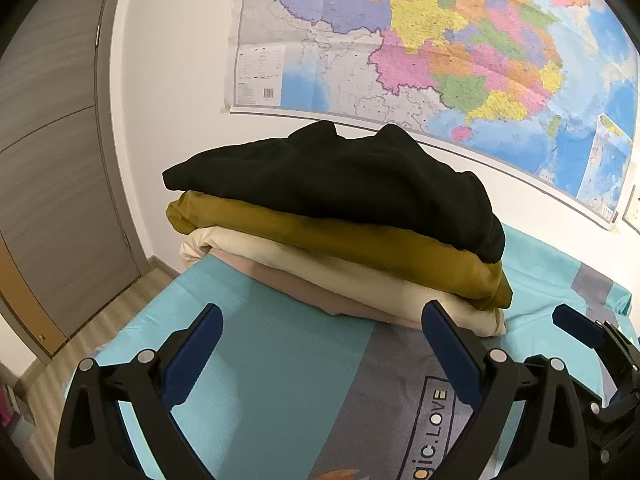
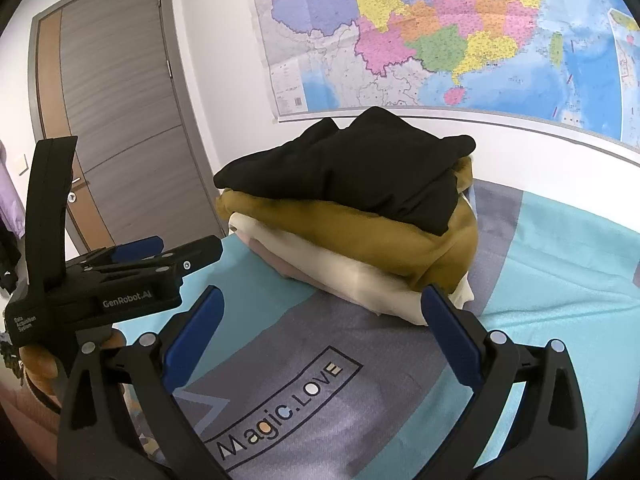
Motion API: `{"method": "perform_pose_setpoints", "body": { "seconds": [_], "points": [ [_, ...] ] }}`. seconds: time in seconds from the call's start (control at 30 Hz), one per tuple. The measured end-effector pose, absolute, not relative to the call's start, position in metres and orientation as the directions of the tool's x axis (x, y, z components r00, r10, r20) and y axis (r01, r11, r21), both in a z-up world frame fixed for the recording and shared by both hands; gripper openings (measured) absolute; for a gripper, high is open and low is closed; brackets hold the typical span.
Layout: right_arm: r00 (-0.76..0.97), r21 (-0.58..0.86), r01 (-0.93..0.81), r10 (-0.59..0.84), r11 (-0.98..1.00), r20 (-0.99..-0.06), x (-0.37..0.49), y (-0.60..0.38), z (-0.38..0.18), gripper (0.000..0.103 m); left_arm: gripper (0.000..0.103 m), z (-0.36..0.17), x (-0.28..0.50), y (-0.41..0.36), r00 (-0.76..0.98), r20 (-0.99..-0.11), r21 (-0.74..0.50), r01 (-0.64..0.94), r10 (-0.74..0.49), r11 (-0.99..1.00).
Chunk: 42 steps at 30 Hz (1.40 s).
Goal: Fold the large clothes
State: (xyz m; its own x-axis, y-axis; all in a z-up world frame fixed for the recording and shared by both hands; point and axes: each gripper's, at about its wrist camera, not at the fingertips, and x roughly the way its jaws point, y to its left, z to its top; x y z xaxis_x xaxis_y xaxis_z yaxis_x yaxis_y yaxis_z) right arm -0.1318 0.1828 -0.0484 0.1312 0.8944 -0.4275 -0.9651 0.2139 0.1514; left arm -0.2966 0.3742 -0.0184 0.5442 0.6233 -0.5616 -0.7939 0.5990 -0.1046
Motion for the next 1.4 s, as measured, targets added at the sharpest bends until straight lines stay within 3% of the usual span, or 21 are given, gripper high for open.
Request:
{"method": "perform_pose_setpoints", "body": {
  "seconds": [1.4],
  "points": [
    [0.137,0.15,-0.964,0.898,0.218,-0.418,-0.1388,0.1747,-0.0485,0.097,0.096,-0.0261,-0.2955,0.3662,0.55,-0.574,-0.088,-0.778,0.607,0.623]
  ]
}}
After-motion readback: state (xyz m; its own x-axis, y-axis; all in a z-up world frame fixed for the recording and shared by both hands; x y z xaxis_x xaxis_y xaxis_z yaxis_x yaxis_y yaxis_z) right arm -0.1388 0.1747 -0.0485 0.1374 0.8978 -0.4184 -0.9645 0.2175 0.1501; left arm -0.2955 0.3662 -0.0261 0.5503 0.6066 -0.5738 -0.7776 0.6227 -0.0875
